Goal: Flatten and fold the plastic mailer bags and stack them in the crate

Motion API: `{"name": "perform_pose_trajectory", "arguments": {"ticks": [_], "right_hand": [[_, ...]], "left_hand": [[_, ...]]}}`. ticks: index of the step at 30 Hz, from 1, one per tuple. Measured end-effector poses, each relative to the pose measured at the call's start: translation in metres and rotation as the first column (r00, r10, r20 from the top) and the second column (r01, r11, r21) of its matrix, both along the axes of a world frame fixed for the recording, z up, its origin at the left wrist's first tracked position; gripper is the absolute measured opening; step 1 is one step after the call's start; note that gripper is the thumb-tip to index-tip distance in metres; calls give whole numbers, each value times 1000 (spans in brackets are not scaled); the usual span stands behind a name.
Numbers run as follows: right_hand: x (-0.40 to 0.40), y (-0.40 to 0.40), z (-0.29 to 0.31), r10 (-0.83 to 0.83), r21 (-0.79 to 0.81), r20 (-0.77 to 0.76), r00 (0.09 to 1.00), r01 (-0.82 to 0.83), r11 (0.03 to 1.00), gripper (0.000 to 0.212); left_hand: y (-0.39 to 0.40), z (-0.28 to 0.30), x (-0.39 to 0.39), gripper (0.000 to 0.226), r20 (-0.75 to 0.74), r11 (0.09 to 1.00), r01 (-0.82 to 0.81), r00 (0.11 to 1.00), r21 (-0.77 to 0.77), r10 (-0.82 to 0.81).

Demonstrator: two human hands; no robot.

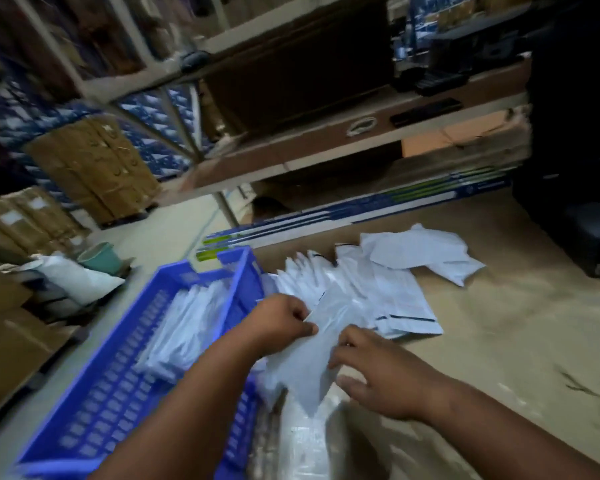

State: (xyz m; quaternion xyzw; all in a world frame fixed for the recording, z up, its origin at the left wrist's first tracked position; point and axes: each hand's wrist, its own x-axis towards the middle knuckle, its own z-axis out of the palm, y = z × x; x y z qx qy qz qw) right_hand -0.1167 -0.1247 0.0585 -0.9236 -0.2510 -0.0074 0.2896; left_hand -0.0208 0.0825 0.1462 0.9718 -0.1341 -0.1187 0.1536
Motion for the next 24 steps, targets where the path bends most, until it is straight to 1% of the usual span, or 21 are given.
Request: {"name": "perform_pose_trajectory", "arguments": {"ticks": [1, 3, 7, 9, 11, 13, 16, 18, 21, 24], "right_hand": [[11, 15, 13, 17, -26, -12, 1000, -17, 1000, 32], [34, 45, 35, 37, -131, -68, 997, -45, 990, 34], [73, 104, 71, 1, -398, -275, 961, -115, 910, 60], [89, 128, 89, -13, -456, -313, 950, -138, 879, 63], [104, 151, 98, 3, -447, -308, 951, -148, 882, 58], [117, 173, 96, 18, -435, -252, 967, -130, 891, 50], [130, 201, 85, -43, -405, -80, 996, 7, 914, 35], [138, 214, 78, -104, -339, 13, 995, 102, 935, 33], [152, 226, 67, -206, -276, 118, 971, 231, 933, 35], [162, 230, 59, -302, -187, 121, 945, 321, 928, 36]], "left_hand": [[16, 12, 4, 20, 22, 999, -41, 999, -16, 41], [50, 32, 15, 19, 57, 993, -111, 992, -45, 113], [121, 64, 38, 21, 128, 969, -233, 962, -86, 243], [156, 72, 51, 20, 165, 952, -283, 939, -119, 301], [187, 75, 65, 20, 200, 936, -326, 916, -132, 348], [216, 70, 79, 22, 214, 918, -366, 895, -150, 392], [248, 51, 102, 27, 185, 888, -422, 872, -185, 453], [260, 33, 117, 23, 145, 878, -445, 870, -178, 470], [266, 5, 139, 17, 71, 896, -418, 899, -151, 432], [264, -21, 157, 22, 25, 923, -373, 926, -97, 377]]}}
